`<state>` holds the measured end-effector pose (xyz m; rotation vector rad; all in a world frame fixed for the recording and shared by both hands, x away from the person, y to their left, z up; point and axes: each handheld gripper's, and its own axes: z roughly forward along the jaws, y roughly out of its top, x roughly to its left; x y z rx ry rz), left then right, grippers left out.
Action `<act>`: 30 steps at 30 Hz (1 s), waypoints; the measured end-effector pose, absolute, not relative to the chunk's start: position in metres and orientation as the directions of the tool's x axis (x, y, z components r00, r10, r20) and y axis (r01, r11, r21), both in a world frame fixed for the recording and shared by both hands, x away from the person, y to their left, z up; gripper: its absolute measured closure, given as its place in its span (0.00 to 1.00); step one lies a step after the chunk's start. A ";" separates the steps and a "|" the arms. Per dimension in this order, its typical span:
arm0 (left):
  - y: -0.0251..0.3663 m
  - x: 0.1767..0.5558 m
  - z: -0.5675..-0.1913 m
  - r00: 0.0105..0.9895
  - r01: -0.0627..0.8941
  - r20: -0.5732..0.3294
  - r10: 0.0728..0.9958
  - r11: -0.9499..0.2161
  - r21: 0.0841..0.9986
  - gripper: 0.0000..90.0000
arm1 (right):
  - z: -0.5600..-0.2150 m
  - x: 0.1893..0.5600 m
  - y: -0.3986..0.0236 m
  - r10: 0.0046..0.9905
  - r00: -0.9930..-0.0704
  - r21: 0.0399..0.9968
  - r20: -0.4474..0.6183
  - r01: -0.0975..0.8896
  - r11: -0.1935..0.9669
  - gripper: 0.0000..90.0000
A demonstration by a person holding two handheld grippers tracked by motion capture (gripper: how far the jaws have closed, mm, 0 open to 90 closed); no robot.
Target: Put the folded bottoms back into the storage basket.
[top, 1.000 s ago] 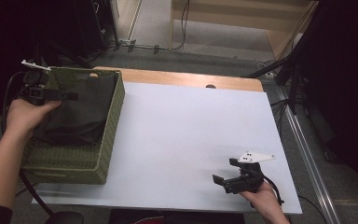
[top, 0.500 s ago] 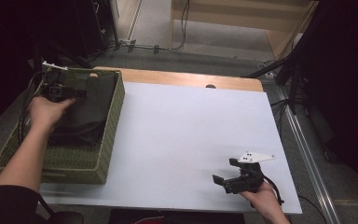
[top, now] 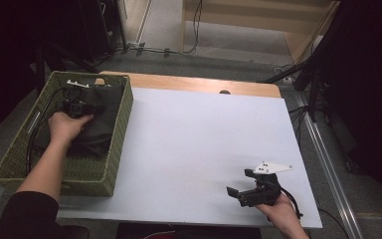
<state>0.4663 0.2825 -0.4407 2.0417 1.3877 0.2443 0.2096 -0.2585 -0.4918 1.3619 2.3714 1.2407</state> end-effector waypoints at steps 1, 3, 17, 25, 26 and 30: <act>0.281 0.466 -0.442 0.420 0.766 -0.197 0.886 -0.230 0.600 0.98 | -0.492 0.210 -0.259 0.770 -0.581 0.712 0.264 0.656 0.251 0.00; 0.278 0.466 -0.446 0.425 0.772 -0.190 0.885 -0.245 0.586 0.99 | -0.492 0.209 -0.259 0.770 -0.582 0.712 0.263 0.655 0.252 0.00; 0.262 0.460 -0.461 0.446 0.795 -0.206 0.871 -0.281 0.538 1.00 | -0.492 0.209 -0.257 0.768 -0.586 0.712 0.259 0.653 0.257 0.00; 0.265 0.453 -0.450 0.467 0.800 -0.231 0.854 -0.296 0.522 1.00 | -0.493 0.210 -0.258 0.769 -0.584 0.711 0.261 0.655 0.256 0.00; 0.267 0.453 -0.446 0.460 0.801 -0.242 0.854 -0.283 0.527 0.99 | -0.493 0.210 -0.257 0.769 -0.582 0.709 0.263 0.658 0.255 0.00; 0.278 0.448 -0.432 0.471 0.777 -0.205 0.858 -0.294 0.556 0.99 | -0.491 0.209 -0.257 0.768 -0.585 0.718 0.259 0.649 0.252 0.00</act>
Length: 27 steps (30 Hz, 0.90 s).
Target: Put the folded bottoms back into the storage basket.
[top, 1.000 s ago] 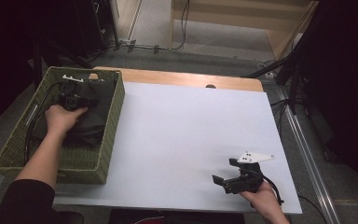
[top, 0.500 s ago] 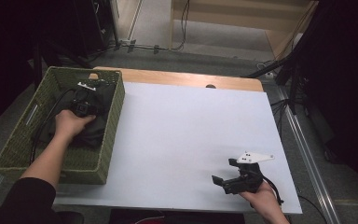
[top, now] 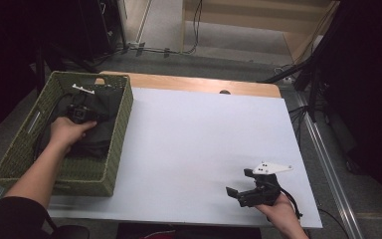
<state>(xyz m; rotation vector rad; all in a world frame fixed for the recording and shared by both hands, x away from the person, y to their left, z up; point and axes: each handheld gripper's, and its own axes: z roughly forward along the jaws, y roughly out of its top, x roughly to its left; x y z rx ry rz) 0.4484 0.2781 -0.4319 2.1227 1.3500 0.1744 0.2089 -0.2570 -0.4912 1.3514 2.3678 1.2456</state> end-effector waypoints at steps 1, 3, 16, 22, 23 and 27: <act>0.283 0.447 -0.429 0.470 0.772 -0.207 0.858 -0.287 0.568 0.99 | -0.491 0.209 -0.257 0.768 -0.586 0.720 0.259 0.647 0.251 0.00; 0.293 0.444 -0.424 0.456 0.762 -0.185 0.871 -0.274 0.586 0.98 | -0.491 0.209 -0.258 0.769 -0.585 0.718 0.259 0.649 0.252 0.00; 0.304 0.438 -0.461 0.412 0.804 -0.246 0.877 -0.224 0.550 1.00 | -0.490 0.208 -0.258 0.771 -0.583 0.724 0.256 0.644 0.246 0.00; 0.296 0.434 -0.466 0.461 0.769 -0.174 0.870 -0.294 0.568 1.00 | -0.491 0.208 -0.258 0.769 -0.585 0.721 0.258 0.646 0.250 0.00; 0.295 0.434 -0.466 0.462 0.770 -0.177 0.869 -0.294 0.565 1.00 | -0.491 0.208 -0.258 0.768 -0.587 0.721 0.255 0.645 0.253 0.00; 0.295 0.434 -0.465 0.457 0.780 -0.199 0.867 -0.284 0.557 1.00 | -0.491 0.208 -0.257 0.766 -0.591 0.721 0.254 0.644 0.257 0.00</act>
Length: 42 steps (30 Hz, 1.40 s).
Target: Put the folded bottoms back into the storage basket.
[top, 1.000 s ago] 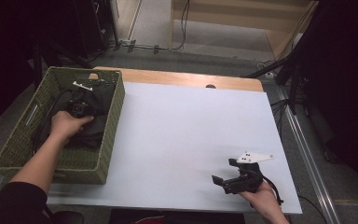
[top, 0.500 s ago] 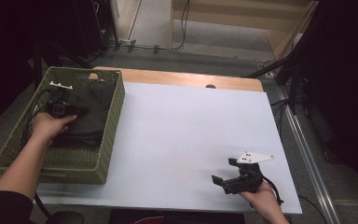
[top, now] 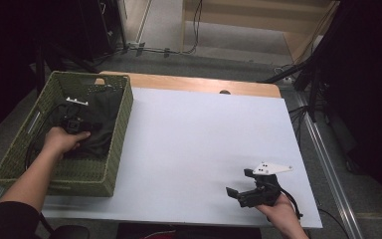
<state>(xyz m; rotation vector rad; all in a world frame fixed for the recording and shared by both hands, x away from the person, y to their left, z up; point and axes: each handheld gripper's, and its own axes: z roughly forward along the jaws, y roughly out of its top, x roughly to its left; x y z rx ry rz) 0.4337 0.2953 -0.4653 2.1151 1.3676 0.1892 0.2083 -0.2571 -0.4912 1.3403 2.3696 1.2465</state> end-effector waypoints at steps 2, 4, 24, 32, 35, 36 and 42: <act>0.294 0.434 -0.462 0.459 0.776 -0.189 0.868 -0.288 0.561 1.00 | -0.491 0.208 -0.257 0.768 -0.588 0.722 0.254 0.644 0.254 0.00; 0.293 0.434 -0.457 0.449 0.783 -0.203 0.870 -0.273 0.559 0.94 | -0.491 0.208 -0.257 0.767 -0.588 0.723 0.255 0.643 0.252 0.00; 0.284 0.444 -0.424 0.425 0.750 -0.221 0.878 -0.206 0.628 0.82 | -0.491 0.208 -0.257 0.763 -0.595 0.722 0.252 0.641 0.261 0.00; 0.285 0.438 -0.419 0.435 0.786 -0.279 0.856 -0.211 0.581 0.53 | -0.491 0.208 -0.257 0.764 -0.594 0.722 0.252 0.641 0.261 0.00; 0.282 0.434 -0.413 0.452 0.789 -0.295 0.842 -0.223 0.573 0.47 | -0.491 0.208 -0.257 0.763 -0.594 0.724 0.254 0.640 0.258 0.00; 0.282 0.432 -0.410 0.458 0.787 -0.299 0.837 -0.225 0.574 0.45 | -0.491 0.208 -0.257 0.763 -0.595 0.724 0.253 0.640 0.259 0.00; 0.280 0.425 -0.398 0.479 0.778 -0.329 0.814 -0.220 0.589 0.41 | -0.491 0.209 -0.257 0.766 -0.590 0.720 0.253 0.644 0.259 0.00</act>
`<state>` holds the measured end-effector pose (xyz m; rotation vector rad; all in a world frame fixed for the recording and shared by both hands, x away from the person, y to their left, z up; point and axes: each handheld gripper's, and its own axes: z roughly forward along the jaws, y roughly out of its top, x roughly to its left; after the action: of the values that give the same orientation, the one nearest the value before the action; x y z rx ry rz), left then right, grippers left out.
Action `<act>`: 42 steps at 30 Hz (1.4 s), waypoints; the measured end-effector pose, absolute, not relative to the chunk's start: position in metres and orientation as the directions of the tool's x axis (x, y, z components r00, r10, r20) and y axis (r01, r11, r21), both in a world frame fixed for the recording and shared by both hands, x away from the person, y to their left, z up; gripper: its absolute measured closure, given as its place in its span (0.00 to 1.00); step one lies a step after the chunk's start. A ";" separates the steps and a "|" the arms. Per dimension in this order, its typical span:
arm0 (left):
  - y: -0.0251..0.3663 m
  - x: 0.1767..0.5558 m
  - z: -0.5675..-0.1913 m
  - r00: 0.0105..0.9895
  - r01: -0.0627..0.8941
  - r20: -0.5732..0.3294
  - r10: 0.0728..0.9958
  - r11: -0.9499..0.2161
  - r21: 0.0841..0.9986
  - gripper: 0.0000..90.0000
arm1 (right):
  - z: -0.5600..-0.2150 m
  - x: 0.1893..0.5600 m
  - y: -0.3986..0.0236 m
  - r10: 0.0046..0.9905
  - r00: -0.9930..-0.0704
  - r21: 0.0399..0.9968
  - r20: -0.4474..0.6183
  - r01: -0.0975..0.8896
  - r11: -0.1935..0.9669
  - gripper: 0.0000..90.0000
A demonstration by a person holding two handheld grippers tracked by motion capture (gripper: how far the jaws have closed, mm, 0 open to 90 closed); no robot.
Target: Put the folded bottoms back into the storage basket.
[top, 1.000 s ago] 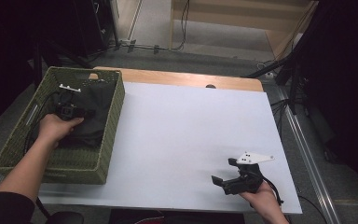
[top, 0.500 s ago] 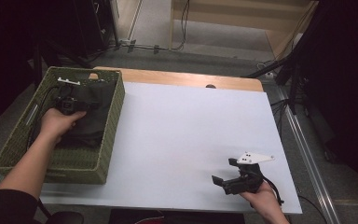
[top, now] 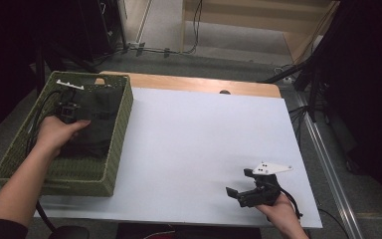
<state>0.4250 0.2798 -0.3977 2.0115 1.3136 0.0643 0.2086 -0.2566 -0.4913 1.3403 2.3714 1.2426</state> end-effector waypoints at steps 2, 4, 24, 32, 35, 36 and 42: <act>0.278 0.423 -0.393 0.481 0.776 -0.329 0.813 -0.219 0.592 0.41 | -0.491 0.209 -0.257 0.766 -0.591 0.719 0.252 0.644 0.261 0.00; 0.275 0.420 -0.388 0.484 0.771 -0.317 0.816 -0.226 0.595 0.41 | -0.492 0.209 -0.257 0.766 -0.592 0.720 0.250 0.642 0.262 0.00; 0.235 0.404 -0.346 0.590 0.721 -0.337 0.734 -0.290 0.629 0.39 | -0.490 0.210 -0.255 0.760 -0.600 0.721 0.251 0.639 0.266 0.00; 0.221 0.401 -0.350 0.617 0.715 -0.359 0.700 -0.308 0.628 0.35 | -0.490 0.210 -0.256 0.762 -0.598 0.721 0.248 0.639 0.267 0.00; 0.217 0.401 -0.351 0.618 0.717 -0.366 0.696 -0.308 0.626 0.34 | -0.490 0.210 -0.256 0.763 -0.597 0.721 0.249 0.640 0.265 0.00; 0.215 0.400 -0.352 0.616 0.719 -0.365 0.698 -0.307 0.624 0.32 | -0.490 0.210 -0.256 0.763 -0.597 0.721 0.249 0.640 0.265 0.00; 0.206 0.396 -0.358 0.617 0.724 -0.385 0.686 -0.303 0.620 0.31 | -0.489 0.209 -0.256 0.764 -0.596 0.721 0.249 0.640 0.264 0.00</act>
<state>0.3956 0.2058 -0.3580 2.0444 1.1067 -0.0594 0.2093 -0.2559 -0.4893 1.3303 2.3750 1.2422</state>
